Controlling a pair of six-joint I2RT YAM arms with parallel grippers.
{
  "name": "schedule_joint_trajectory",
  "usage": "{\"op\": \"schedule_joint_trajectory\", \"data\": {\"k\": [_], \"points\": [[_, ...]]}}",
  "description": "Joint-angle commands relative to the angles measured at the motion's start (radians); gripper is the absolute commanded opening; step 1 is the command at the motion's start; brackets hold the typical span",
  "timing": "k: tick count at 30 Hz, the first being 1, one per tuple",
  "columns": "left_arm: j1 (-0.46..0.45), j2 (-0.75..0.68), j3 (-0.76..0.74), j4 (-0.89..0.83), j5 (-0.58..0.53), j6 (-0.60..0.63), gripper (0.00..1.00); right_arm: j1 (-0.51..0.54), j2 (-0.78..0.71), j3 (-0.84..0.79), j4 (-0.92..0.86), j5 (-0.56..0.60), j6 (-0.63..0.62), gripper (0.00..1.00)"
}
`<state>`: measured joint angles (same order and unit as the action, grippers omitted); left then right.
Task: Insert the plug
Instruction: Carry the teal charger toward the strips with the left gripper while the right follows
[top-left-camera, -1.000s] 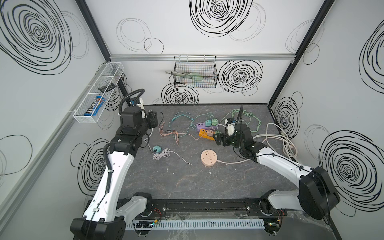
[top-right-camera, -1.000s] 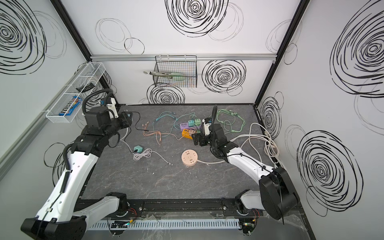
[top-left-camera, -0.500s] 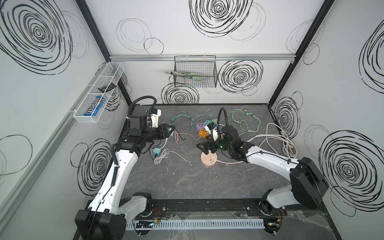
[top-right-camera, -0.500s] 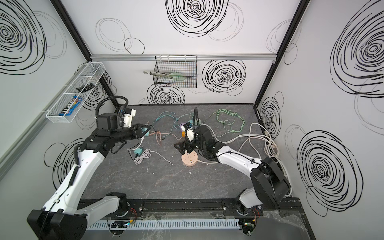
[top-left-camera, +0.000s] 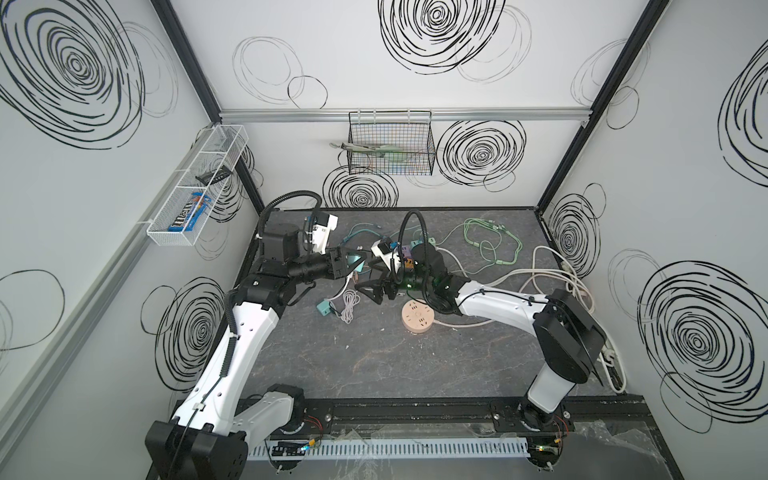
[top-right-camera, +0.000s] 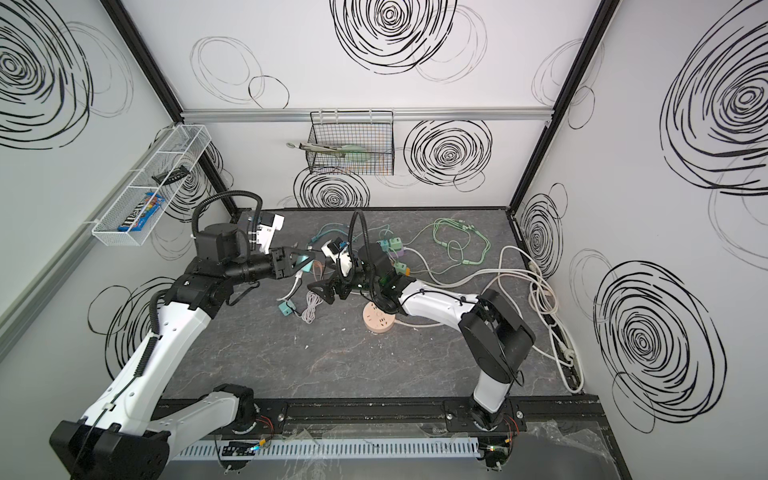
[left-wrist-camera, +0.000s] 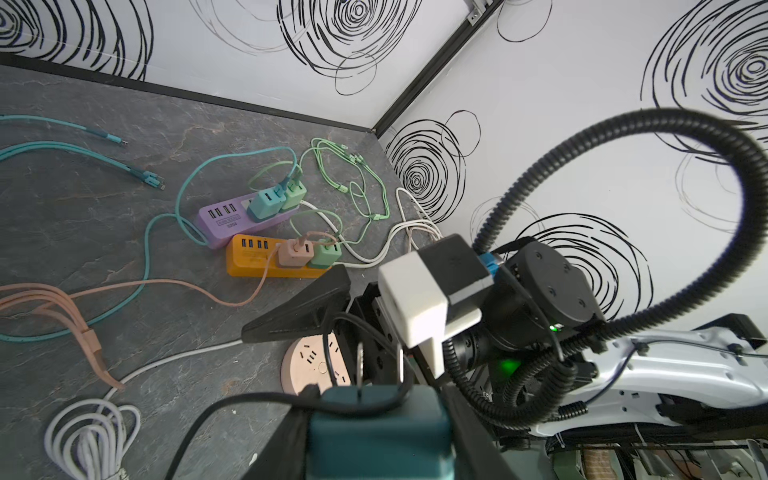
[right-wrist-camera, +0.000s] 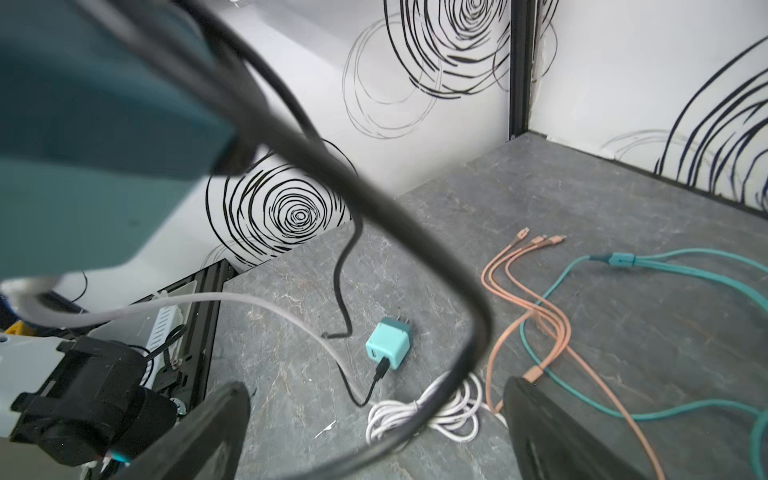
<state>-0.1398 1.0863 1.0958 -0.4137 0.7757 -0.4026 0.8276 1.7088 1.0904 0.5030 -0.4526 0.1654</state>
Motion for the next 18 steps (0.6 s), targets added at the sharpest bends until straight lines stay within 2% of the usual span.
{"op": "schedule_joint_trajectory", "data": {"k": [1,3,5,7,10,14,18], "points": [[-0.014,-0.012,0.024,0.023,-0.023,0.035,0.0,-0.001,-0.065,-0.058,0.132,0.055,-0.04,0.67],[-0.038,-0.002,0.027,0.018,-0.024,0.042,0.0,-0.006,-0.084,-0.08,0.127,0.128,-0.026,0.42],[-0.08,0.007,0.038,-0.011,-0.046,0.074,0.0,-0.021,-0.086,-0.064,0.057,0.233,0.004,0.24],[-0.116,0.008,0.059,-0.056,-0.085,0.121,0.0,-0.044,-0.086,-0.048,-0.003,0.345,0.05,0.13],[-0.144,-0.009,0.069,-0.093,-0.118,0.174,0.0,-0.141,-0.091,-0.042,-0.047,0.383,0.167,0.0],[-0.142,-0.036,0.045,-0.115,-0.142,0.217,0.0,-0.304,-0.104,-0.051,-0.056,0.282,0.273,0.0],[-0.069,-0.07,0.039,-0.091,-0.091,0.198,0.0,-0.348,-0.11,-0.049,-0.095,0.215,0.246,0.0]]}}
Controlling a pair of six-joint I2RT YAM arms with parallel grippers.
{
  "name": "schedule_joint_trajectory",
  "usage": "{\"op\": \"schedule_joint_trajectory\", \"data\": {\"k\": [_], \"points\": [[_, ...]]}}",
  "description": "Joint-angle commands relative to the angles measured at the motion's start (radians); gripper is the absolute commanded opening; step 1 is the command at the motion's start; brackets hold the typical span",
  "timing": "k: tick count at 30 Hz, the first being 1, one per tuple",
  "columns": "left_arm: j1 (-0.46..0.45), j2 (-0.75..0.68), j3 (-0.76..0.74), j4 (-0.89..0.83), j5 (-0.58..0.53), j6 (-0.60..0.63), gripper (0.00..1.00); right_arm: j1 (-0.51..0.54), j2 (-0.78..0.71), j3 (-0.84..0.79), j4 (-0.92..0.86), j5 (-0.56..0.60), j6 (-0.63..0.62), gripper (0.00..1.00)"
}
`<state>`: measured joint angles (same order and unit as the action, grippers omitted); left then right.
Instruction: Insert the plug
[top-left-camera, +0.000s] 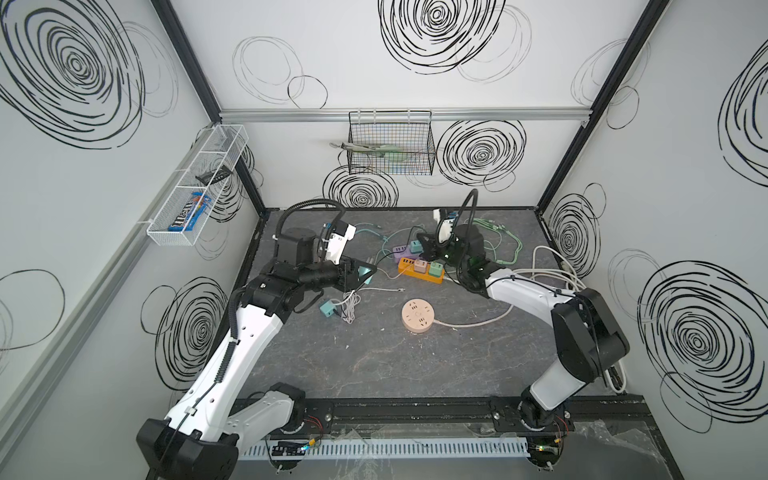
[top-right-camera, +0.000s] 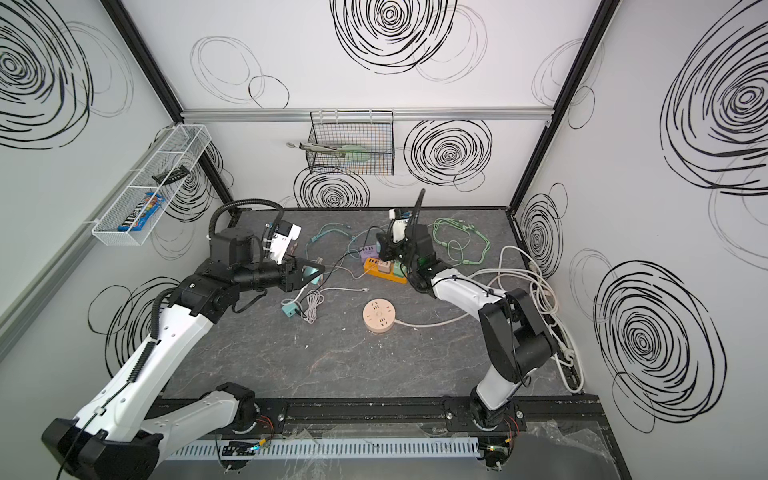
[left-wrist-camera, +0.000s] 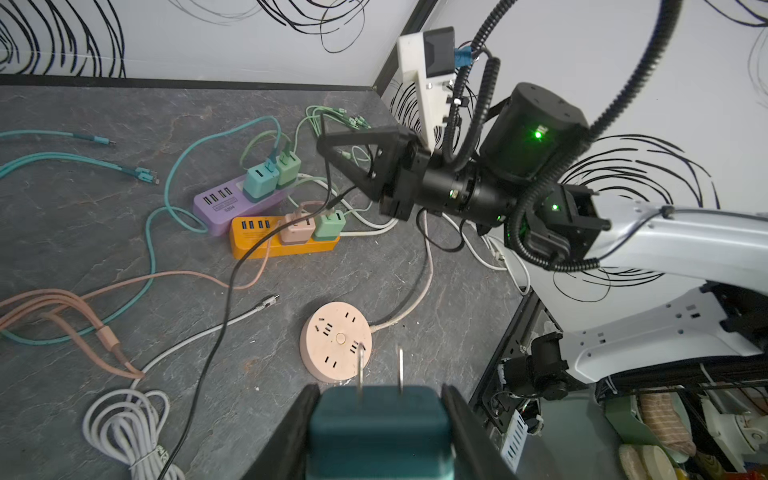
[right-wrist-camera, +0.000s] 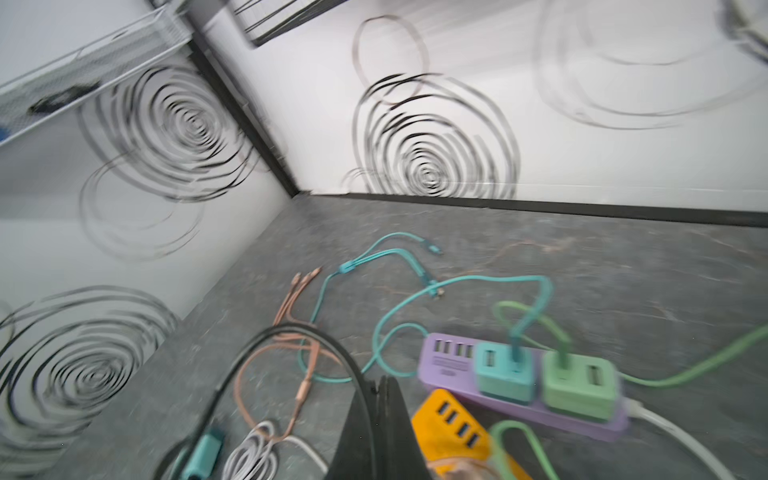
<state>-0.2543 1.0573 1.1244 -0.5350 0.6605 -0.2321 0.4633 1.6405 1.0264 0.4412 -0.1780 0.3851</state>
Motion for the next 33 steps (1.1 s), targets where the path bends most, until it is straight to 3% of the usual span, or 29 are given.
{"op": "schedule_joint_trajectory", "data": {"k": [1,3,5,11,13,19,23,28,31,33], "points": [[0.078,-0.055,0.012,0.052,0.019,0.01,0.0,0.021,-0.043,0.014,-0.038,-0.082,0.012,0.0],[0.148,-0.072,0.037,0.069,-0.06,-0.012,0.0,0.043,-0.046,0.004,-0.038,-0.107,-0.011,0.0],[0.206,-0.06,0.106,0.045,-0.223,-0.019,0.0,0.075,-0.049,0.002,-0.043,-0.08,-0.044,0.0],[0.4,0.019,0.448,-0.046,-0.77,-0.025,0.0,0.104,-0.055,0.025,-0.149,0.155,-0.015,0.0],[0.472,0.035,0.516,-0.057,-0.892,-0.024,0.0,0.074,-0.076,0.012,-0.181,0.204,0.015,0.0],[0.607,0.072,0.621,-0.068,-0.994,-0.011,0.0,-0.044,-0.166,-0.072,-0.178,0.239,0.034,0.0],[0.641,0.098,0.664,-0.08,-1.005,-0.004,0.0,-0.095,-0.194,-0.102,-0.181,0.221,0.023,0.0],[0.68,0.118,0.681,-0.092,-1.035,-0.002,0.0,-0.147,-0.197,-0.117,-0.212,0.284,0.077,0.0],[0.7,0.112,0.665,-0.087,-1.005,-0.007,0.0,-0.206,-0.209,-0.134,-0.213,0.259,0.101,0.0],[0.699,0.106,0.64,-0.074,-0.914,-0.005,0.0,-0.23,-0.218,-0.131,-0.22,0.239,0.089,0.0]]}}
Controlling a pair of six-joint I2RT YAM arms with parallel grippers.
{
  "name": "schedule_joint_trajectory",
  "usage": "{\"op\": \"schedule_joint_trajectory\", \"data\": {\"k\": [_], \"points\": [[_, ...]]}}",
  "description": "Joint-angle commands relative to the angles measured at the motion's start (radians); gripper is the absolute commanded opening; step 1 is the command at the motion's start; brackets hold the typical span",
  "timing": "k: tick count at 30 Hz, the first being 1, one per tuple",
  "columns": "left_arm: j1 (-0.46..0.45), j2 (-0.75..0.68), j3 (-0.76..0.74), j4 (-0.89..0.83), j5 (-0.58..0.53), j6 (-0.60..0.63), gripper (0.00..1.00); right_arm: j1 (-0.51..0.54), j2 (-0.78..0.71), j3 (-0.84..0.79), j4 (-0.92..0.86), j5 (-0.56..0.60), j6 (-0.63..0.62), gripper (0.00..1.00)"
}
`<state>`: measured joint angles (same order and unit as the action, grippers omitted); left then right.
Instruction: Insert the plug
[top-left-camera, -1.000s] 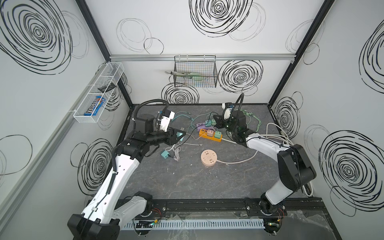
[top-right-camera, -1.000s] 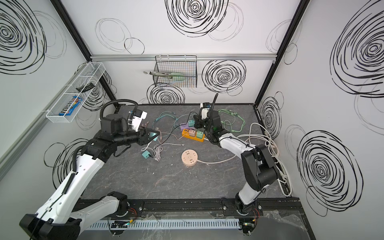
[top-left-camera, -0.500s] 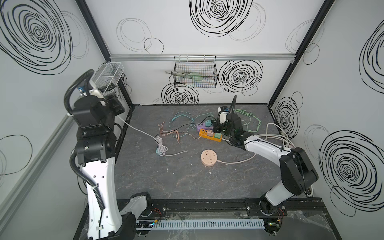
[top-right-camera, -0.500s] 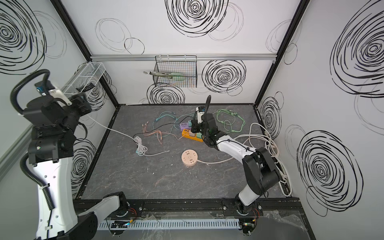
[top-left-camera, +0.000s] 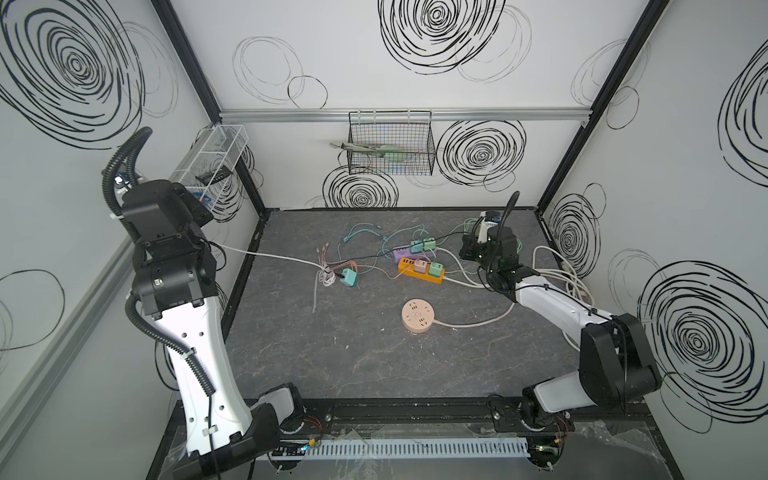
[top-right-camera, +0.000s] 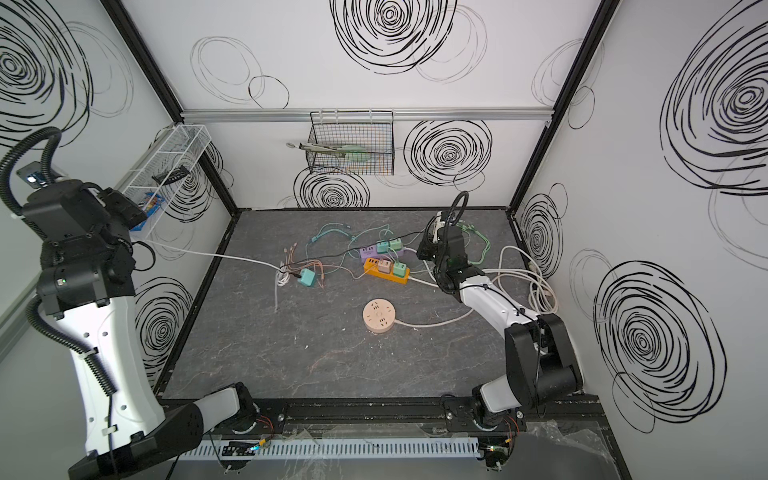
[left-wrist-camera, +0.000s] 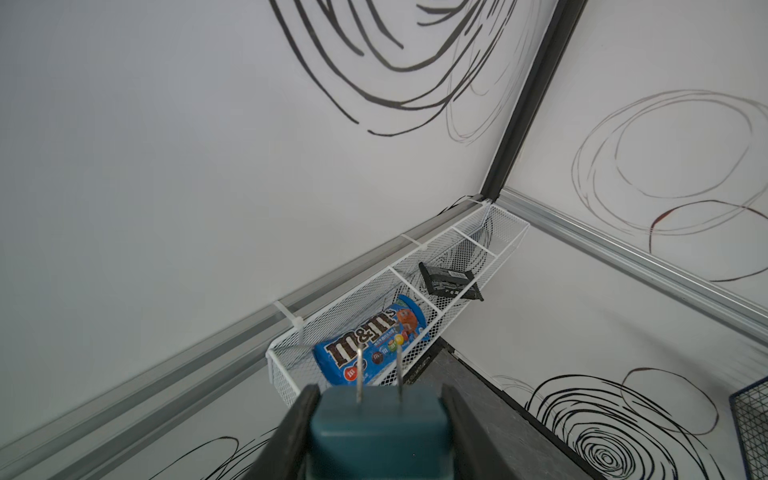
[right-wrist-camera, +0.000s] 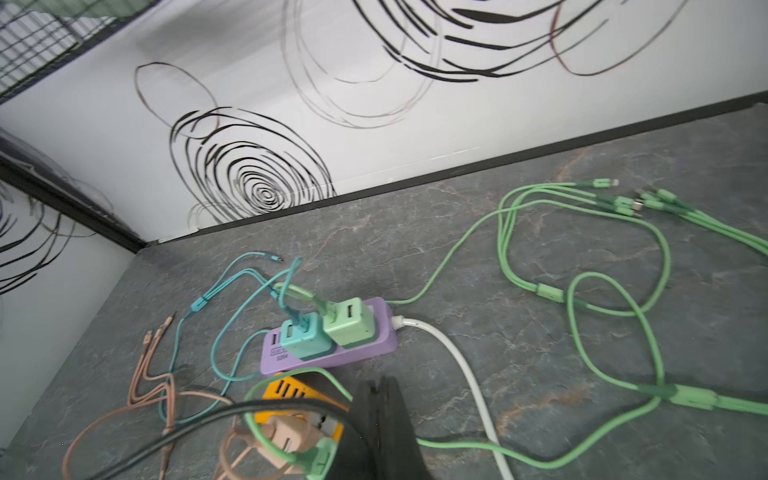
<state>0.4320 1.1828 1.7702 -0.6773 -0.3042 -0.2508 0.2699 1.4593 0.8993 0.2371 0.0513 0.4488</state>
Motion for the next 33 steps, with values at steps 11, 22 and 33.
{"op": "schedule_joint_trajectory", "data": {"k": [11,22,33], "points": [[-0.547,0.034,-0.097,0.056,0.502,0.159,0.0,0.177,0.002,0.084,0.095,-0.406,-0.201,0.0],[-0.778,-0.063,-0.465,0.214,0.76,0.173,0.0,0.27,0.036,0.307,0.146,-0.465,-0.139,0.0],[-0.597,-0.23,-0.622,0.252,0.594,0.137,0.0,0.11,-0.128,0.375,0.144,-0.248,-0.068,0.0]]}}
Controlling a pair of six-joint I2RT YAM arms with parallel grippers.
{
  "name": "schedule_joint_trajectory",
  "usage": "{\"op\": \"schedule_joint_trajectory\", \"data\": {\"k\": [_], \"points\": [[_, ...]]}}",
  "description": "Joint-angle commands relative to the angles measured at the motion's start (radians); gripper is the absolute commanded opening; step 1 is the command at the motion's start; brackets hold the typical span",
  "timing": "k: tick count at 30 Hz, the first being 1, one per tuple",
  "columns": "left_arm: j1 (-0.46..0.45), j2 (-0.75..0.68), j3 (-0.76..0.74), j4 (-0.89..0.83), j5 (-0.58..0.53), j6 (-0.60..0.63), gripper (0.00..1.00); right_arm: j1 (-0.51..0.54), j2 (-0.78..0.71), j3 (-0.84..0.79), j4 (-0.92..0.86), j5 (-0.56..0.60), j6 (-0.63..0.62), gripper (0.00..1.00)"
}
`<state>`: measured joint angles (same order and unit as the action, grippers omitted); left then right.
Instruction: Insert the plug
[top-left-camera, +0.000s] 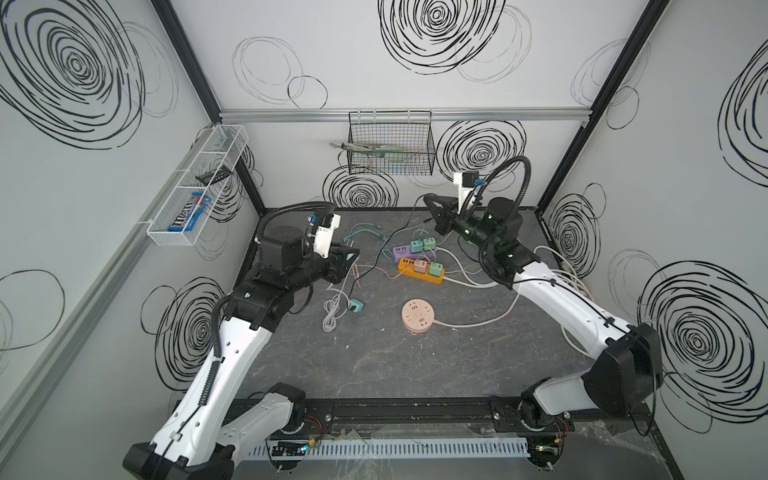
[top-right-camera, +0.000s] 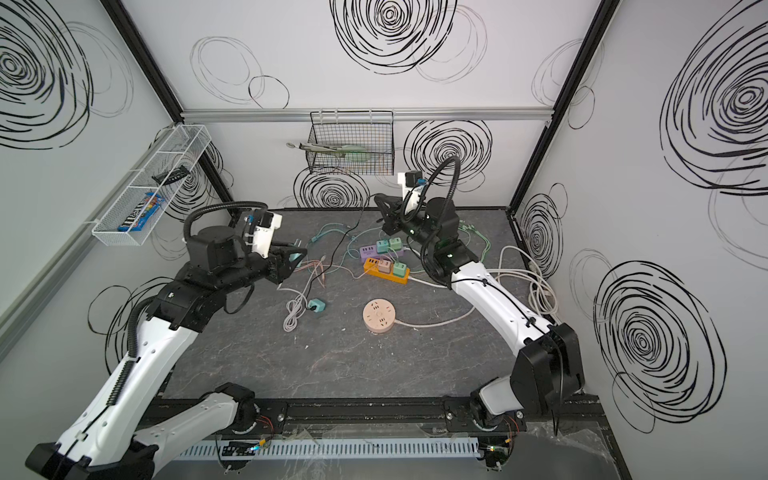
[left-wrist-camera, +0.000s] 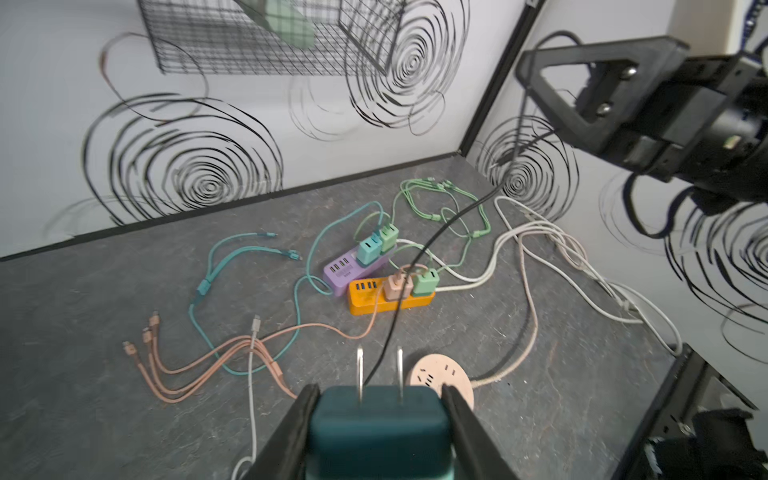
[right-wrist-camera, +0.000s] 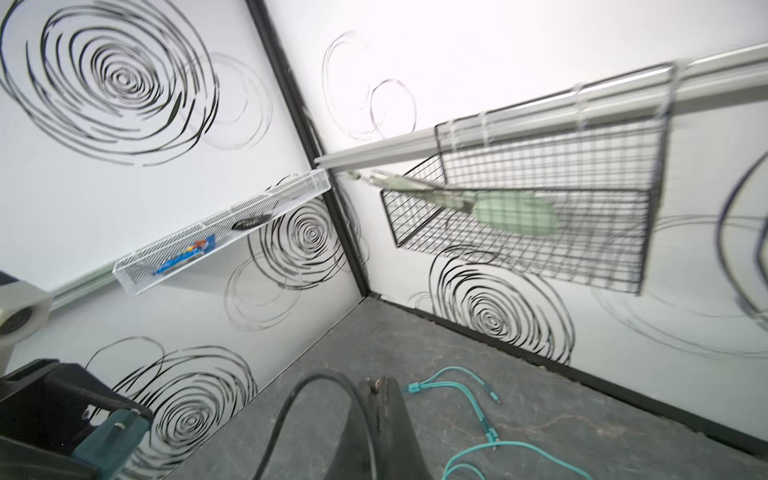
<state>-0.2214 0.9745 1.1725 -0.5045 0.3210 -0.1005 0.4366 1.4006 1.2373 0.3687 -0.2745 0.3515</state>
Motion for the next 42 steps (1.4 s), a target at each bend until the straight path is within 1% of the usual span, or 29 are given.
{"op": "schedule_joint_trajectory", "data": {"k": [1,3,4,5,7,8,10,11,13,16,17,19,21,22,23,26,27,34,36,37,38,40,42], "points": [[0.092,-0.032,-0.029,0.085,-0.021,-0.022,0.0,-0.082,-0.088,0.031,0.002,0.081,0.029,0.0],[0.155,-0.048,-0.031,0.094,0.004,-0.036,0.0,-0.128,-0.116,0.024,-0.032,0.09,0.022,0.0],[0.185,-0.053,-0.027,0.095,-0.005,-0.045,0.0,-0.146,-0.128,0.018,-0.049,0.105,0.012,0.0],[0.21,-0.055,-0.02,0.092,-0.033,-0.054,0.0,-0.16,-0.139,0.011,-0.067,0.126,0.003,0.0],[0.267,-0.057,-0.006,0.084,-0.141,-0.082,0.0,-0.195,-0.167,-0.013,-0.086,0.175,-0.009,0.0],[0.299,-0.061,-0.002,0.083,-0.175,-0.093,0.0,-0.216,-0.178,-0.022,-0.095,0.19,-0.009,0.0],[0.378,-0.064,0.005,0.081,-0.202,-0.125,0.0,-0.268,-0.197,-0.039,-0.115,0.2,0.003,0.0],[0.401,-0.066,0.008,0.078,-0.213,-0.134,0.0,-0.292,-0.204,-0.043,-0.125,0.199,0.011,0.0],[0.415,-0.066,0.022,0.063,-0.295,-0.144,0.0,-0.34,-0.216,-0.054,-0.14,0.195,0.02,0.0],[0.421,-0.058,0.041,0.041,-0.363,-0.148,0.0,-0.396,-0.233,-0.07,-0.158,0.197,0.021,0.0],[0.424,-0.055,0.045,0.037,-0.366,-0.144,0.0,-0.414,-0.236,-0.075,-0.162,0.194,0.024,0.0],[0.424,-0.05,0.048,0.037,-0.327,-0.139,0.0,-0.441,-0.24,-0.084,-0.171,0.175,0.027,0.0],[0.421,-0.044,0.039,0.057,-0.226,-0.138,0.0,-0.451,-0.239,-0.088,-0.183,0.168,0.024,0.0],[0.418,-0.043,0.034,0.065,-0.204,-0.149,0.0,-0.45,-0.237,-0.09,-0.19,0.169,0.021,0.0],[0.418,-0.043,0.029,0.072,-0.198,-0.159,0.0,-0.451,-0.237,-0.095,-0.191,0.172,0.021,0.0],[0.43,-0.038,0.034,0.062,-0.272,-0.176,0.0,-0.452,-0.24,-0.111,-0.191,0.177,0.023,0.0],[0.433,-0.034,0.04,0.057,-0.276,-0.174,0.0,-0.452,-0.241,-0.113,-0.189,0.165,0.021,0.0],[0.41,-0.005,0.056,0.052,-0.167,-0.18,0.0,-0.443,-0.237,-0.115,-0.134,-0.054,0.007,0.0],[0.38,0.022,0.073,0.026,-0.13,-0.163,0.0,-0.438,-0.223,-0.091,-0.137,-0.143,-0.011,0.0],[0.351,0.033,0.079,0.012,-0.137,-0.153,0.0,-0.434,-0.214,-0.077,-0.141,-0.191,-0.023,0.0],[0.312,0.047,0.082,0.0,-0.167,-0.14,0.0,-0.42,-0.203,-0.06,-0.151,-0.235,-0.039,0.0],[0.227,0.059,0.076,-0.006,-0.253,-0.109,0.0,-0.371,-0.174,-0.026,-0.19,-0.278,-0.089,0.0],[0.142,0.061,0.057,0.008,-0.341,-0.082,0.0,-0.289,-0.129,0.019,-0.268,-0.261,-0.161,0.0]]}}
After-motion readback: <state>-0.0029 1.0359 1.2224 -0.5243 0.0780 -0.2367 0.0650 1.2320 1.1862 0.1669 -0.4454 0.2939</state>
